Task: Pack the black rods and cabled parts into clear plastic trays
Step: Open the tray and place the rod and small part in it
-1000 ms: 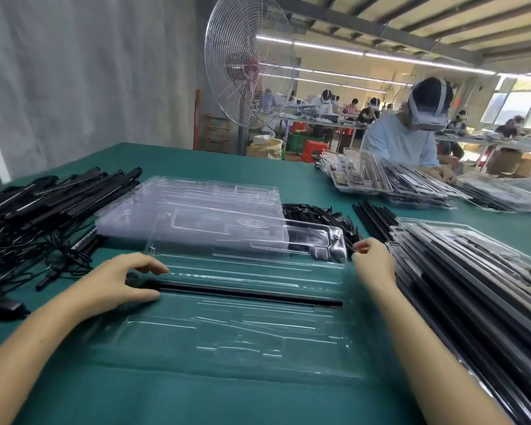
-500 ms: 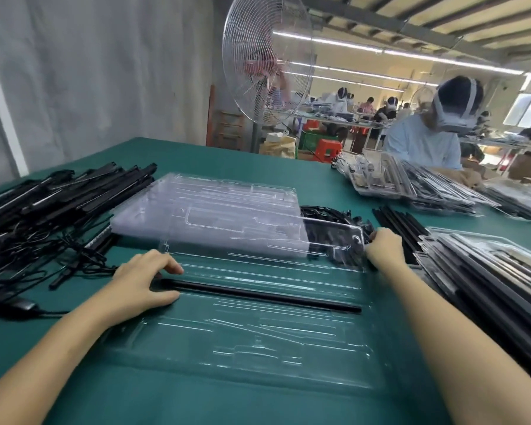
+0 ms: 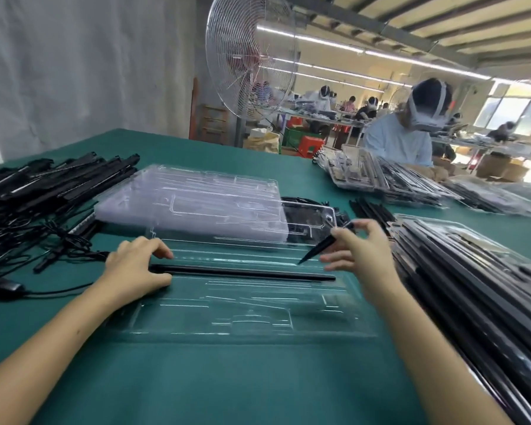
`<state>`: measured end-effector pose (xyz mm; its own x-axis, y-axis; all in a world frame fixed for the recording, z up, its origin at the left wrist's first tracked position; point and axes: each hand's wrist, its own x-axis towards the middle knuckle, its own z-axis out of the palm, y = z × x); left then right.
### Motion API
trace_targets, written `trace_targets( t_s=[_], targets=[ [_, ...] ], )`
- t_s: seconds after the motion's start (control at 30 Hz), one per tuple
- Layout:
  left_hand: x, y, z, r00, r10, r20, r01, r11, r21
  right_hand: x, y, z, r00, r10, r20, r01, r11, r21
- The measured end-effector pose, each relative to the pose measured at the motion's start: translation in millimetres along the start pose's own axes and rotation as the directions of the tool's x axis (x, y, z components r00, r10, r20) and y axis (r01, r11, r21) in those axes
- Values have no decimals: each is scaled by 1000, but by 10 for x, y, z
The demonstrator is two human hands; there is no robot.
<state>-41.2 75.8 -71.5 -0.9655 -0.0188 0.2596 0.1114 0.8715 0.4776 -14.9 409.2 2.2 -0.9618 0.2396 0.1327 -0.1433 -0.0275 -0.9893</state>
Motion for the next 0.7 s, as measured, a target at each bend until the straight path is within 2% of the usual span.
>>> trace_targets(
  t_s=[0.1,0.27,0.33,0.4,0.43,0.5,0.6,0.7],
  targets=[
    [-15,-1,-5,1000,-9,-6,8,999,-42,-186,189,15,998,57,23,-57,998,-7],
    [-24,-2,1,1000,-2,-7,2,1000,-11,-314,460,47,983,168,75,-164,985,-57],
    [-21,-1,2,1000,1,-9,-1,1000,-9,-314,524,76,993,102,64,-81,959,-270],
    [-17,1,1,1000,5,-14,-5,1000,-8,-292,532,108,997,-32,73,67,839,-539],
    [-15,-2,3,1000,8,-18,-8,1000,-8,-281,526,117,992,-84,93,124,776,-619],
    [-15,-12,7,1000,15,-20,-15,1000,-6,-251,532,101,982,-125,143,189,688,-700],
    [-15,-20,9,1000,19,-20,-19,1000,-4,-221,544,42,977,-53,209,196,622,-758],
    [-7,-13,1,1000,16,-17,-16,1000,-3,-198,493,-58,978,-16,206,161,686,-709]
  ],
)
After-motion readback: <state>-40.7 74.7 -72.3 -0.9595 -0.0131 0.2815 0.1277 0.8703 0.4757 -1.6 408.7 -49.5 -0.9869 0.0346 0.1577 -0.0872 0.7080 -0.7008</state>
